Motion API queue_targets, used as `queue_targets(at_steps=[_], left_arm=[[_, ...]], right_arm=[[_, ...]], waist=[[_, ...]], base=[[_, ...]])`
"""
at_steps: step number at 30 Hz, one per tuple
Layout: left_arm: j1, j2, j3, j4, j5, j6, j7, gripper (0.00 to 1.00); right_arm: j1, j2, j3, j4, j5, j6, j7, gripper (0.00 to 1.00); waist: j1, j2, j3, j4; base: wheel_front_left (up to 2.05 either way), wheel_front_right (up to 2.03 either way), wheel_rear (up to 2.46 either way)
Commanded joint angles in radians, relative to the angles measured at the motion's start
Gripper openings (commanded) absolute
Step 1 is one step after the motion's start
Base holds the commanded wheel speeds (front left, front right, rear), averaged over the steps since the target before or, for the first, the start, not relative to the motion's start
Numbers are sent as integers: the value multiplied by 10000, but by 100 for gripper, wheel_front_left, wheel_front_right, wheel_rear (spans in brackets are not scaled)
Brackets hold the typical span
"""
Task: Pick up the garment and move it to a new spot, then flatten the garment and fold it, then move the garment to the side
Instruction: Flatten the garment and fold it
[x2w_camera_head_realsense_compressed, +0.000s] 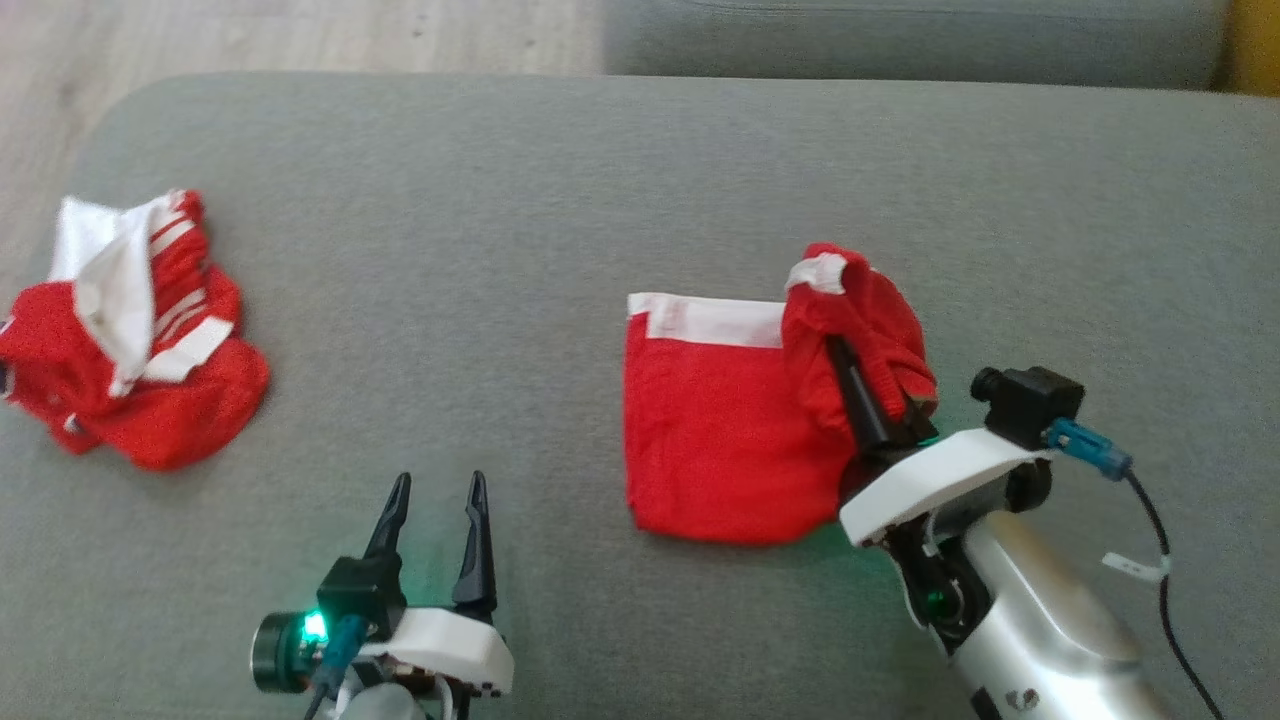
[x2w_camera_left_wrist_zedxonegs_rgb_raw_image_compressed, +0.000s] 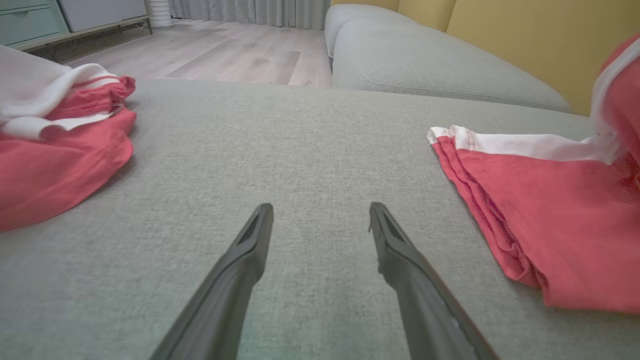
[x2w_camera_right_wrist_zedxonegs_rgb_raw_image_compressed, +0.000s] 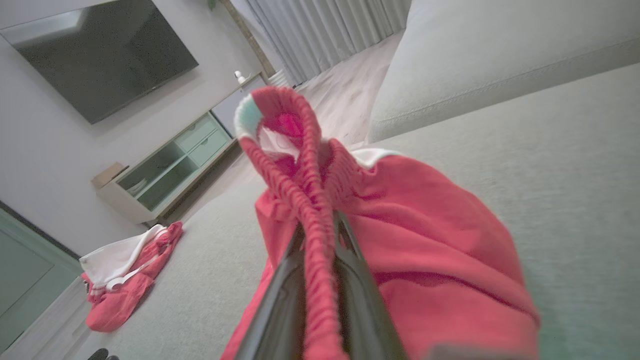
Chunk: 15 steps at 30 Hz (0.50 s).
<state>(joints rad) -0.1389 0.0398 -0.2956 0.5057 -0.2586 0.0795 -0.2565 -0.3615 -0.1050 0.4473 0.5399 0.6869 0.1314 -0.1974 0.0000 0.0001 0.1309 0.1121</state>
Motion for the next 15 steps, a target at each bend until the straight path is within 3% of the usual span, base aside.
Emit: queue_targets(at_steps=[1, 5, 6, 7, 15], left_arm=[[-130, 104, 199, -240, -82, 20, -53, 100], [-98, 104, 124, -270, -103, -6, -53, 100], [-81, 104, 143, -275, -112, 0, -53, 100], [-70, 104, 159, -274, -102, -8, -53, 100], [35, 104, 465, -278, -12, 33, -53, 100]], right_arm=[[-352, 144, 285, -307, 57, -7, 2, 0], [-524, 242, 606, 163, -291, -7, 54, 4], [-566, 290, 665, 286, -351, -7, 48, 59], [-596, 340, 739, 361, -358, -7, 31, 100], [-663, 488, 1462, 307, -22, -7, -337, 100]], waist=[[0, -1, 5, 374], [0, -1, 60, 912], [0, -1, 68, 1001], [0, -1, 83, 1085], [0, -1, -11, 861]], base=[[0, 0, 0], [0, 0, 0], [0, 0, 0], [0, 0, 0], [0, 0, 0]])
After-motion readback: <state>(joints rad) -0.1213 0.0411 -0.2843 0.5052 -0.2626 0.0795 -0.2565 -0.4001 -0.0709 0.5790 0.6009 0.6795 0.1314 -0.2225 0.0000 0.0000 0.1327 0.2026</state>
